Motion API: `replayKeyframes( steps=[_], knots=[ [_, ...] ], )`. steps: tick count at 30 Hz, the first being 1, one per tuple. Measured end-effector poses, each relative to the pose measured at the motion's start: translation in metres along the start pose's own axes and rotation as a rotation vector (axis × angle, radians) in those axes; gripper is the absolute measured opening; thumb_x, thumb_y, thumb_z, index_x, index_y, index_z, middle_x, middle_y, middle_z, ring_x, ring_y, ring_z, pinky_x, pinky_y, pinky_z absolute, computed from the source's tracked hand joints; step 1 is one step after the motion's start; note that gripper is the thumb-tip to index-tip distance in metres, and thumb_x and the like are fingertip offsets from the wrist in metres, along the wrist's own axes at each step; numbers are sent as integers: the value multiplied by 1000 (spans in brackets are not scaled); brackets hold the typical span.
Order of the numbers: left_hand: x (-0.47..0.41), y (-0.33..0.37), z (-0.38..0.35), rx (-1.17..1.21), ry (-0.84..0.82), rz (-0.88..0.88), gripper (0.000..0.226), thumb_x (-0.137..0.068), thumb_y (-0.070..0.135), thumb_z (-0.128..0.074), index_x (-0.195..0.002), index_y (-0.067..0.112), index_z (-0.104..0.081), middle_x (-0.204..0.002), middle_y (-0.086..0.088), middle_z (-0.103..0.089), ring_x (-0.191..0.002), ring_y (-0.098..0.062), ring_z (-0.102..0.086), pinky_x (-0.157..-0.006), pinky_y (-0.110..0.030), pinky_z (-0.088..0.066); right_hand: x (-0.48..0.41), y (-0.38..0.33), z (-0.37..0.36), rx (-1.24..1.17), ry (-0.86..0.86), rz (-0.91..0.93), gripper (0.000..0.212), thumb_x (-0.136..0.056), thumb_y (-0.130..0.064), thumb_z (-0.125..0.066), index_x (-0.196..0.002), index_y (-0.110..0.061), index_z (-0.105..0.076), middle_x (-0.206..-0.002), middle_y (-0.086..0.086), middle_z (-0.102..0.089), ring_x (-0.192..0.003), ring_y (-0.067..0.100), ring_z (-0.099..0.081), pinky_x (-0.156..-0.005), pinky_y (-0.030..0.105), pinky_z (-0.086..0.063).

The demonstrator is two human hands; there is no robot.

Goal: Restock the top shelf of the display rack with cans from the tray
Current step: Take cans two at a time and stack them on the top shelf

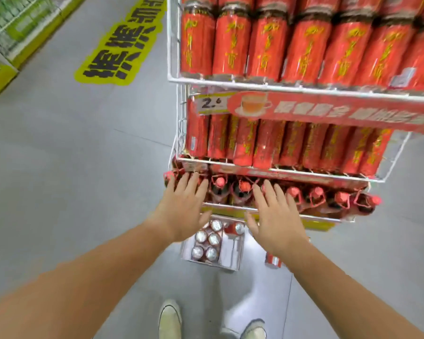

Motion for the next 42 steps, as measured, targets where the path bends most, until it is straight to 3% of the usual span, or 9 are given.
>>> replayKeyframes(
  steps=[5, 10, 17, 21, 23, 29, 33, 37, 42],
  knots=[
    [-13, 14, -138, 9, -128, -27, 94, -81, 62, -11, -156, 9, -32, -160, -23, -34, -146, -41, -35, -116, -57, -31, -5, -6, -141, -28, -83, -28, 78, -91, -57, -23, -152, -10, -41, -157, 22, -39, -143, 41, -40, -113, 55, -38],
    [-22, 28, -275, 32, -217, -79, 84, -78, 62, -39, -138, 5, -57, -138, -24, -59, -116, -42, -62, -84, -52, -54, -11, -16, -268, -65, -157, -41, 77, -89, -54, -28, -151, -10, -41, -157, 21, -40, -143, 40, -40, -115, 52, -37],
    [-35, 29, -422, -30, -249, -97, 80, -99, 55, -37, -160, 10, -12, -165, -20, -20, -148, -39, -27, -115, -51, -33, -22, -33, -410, -102, -252, -13, 78, -92, -56, -22, -153, -10, -40, -159, 21, -37, -146, 38, -37, -112, 50, -40],
    [-52, 31, -485, 4, -285, -152, 81, -88, 27, -57, -157, 7, -19, -158, -19, -31, -139, -35, -42, -101, -42, -51, -36, -40, -471, -157, -303, 6, 85, -89, -57, -4, -161, -13, -16, -167, 16, -19, -154, 34, -18, -124, 47, -20],
    [-61, 30, -515, 59, -328, -131, 92, -78, 26, -69, -154, 10, -21, -150, -12, -39, -126, -30, -54, -87, -39, -59, -45, -40, -497, -168, -354, 2, 75, -97, -52, -11, -161, -15, -6, -169, 12, -12, -155, 31, -10, -126, 46, -12],
    [-83, 29, -560, 559, -310, -29, 73, -84, 8, -68, -144, 23, -28, -134, -4, -48, -116, -29, -60, -94, -49, -53, -73, -34, -547, -575, -324, -75, 70, -96, -30, -59, -155, -37, -22, -158, -10, -39, -144, 16, -35, -115, 36, -33],
    [-92, 24, -562, 908, -302, 107, 63, -83, 22, -79, -133, 33, -43, -130, 11, -56, -117, -10, -58, -101, -32, -48, -84, -32, -565, -905, -315, -193, 71, -91, -22, -72, -149, -46, -38, -146, -20, -52, -134, 5, -47, -112, 29, -37],
    [-93, 24, -563, 982, -263, 232, 56, -78, 21, -82, -119, 31, -46, -102, 18, -62, -88, 5, -59, -71, -5, -43, -91, -35, -578, -1086, -294, -269, 69, -77, -15, -86, -119, -58, -52, -119, -29, -66, -114, -15, -56, -96, 14, -44],
    [-86, 30, -572, 1133, -174, 423, 55, -72, 13, -81, -119, 29, -58, -103, 14, -71, -93, -4, -66, -73, -8, -46, -98, -39, -581, -1193, -250, -312, 65, -73, 1, -85, -107, -46, -56, -108, -23, -68, -97, -21, -60, -76, -2, -42]
  ],
)
Point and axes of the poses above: each hand's wrist, its own x-axis away from the middle knuckle, its own z-axis out of the back of the hand, y = z × x, the point moved 7 cm from there along -x, towards the middle knuckle
